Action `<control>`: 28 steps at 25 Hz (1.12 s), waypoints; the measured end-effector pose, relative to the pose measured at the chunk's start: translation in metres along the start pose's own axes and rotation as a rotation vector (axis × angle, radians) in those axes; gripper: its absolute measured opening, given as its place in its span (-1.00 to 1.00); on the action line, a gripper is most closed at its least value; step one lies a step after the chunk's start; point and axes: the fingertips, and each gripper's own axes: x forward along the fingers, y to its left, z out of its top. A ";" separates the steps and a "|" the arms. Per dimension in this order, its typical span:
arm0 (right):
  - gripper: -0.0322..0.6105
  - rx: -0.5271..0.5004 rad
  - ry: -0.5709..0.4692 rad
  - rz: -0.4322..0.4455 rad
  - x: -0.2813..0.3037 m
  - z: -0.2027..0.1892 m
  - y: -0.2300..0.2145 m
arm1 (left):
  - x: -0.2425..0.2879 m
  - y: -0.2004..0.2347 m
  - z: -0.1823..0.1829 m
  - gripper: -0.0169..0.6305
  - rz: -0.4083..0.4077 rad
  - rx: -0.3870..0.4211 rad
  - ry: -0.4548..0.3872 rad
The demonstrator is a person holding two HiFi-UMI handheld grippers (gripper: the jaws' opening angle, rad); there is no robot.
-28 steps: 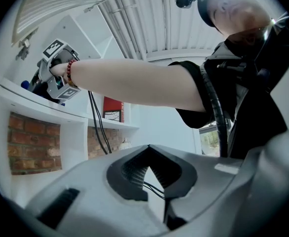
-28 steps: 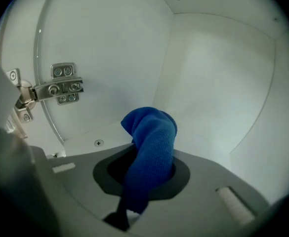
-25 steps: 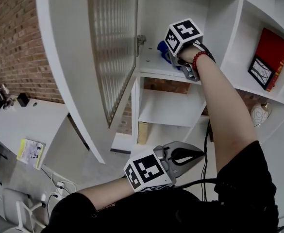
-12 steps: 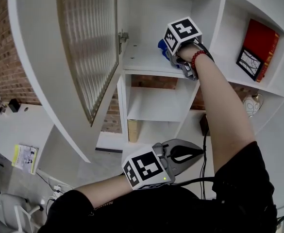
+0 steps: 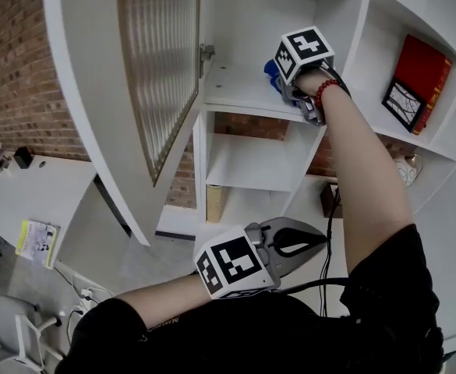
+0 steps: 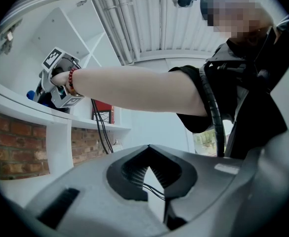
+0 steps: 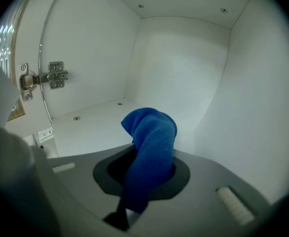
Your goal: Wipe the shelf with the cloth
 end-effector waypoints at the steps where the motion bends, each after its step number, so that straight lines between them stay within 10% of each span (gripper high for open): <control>1: -0.73 0.003 -0.004 0.032 0.000 0.002 0.003 | -0.002 0.000 0.001 -0.94 0.006 0.003 -0.003; 8: -0.72 -0.068 -0.180 0.415 -0.015 0.050 0.100 | -0.011 0.010 -0.005 -0.94 0.059 -0.033 -0.018; 17: -0.72 -0.308 -0.142 0.370 0.011 0.054 0.144 | -0.022 0.021 -0.015 -0.94 0.107 -0.047 0.003; 28: -0.72 -0.229 -0.086 0.313 0.010 0.052 0.136 | -0.020 0.024 -0.008 -0.94 0.119 -0.021 0.012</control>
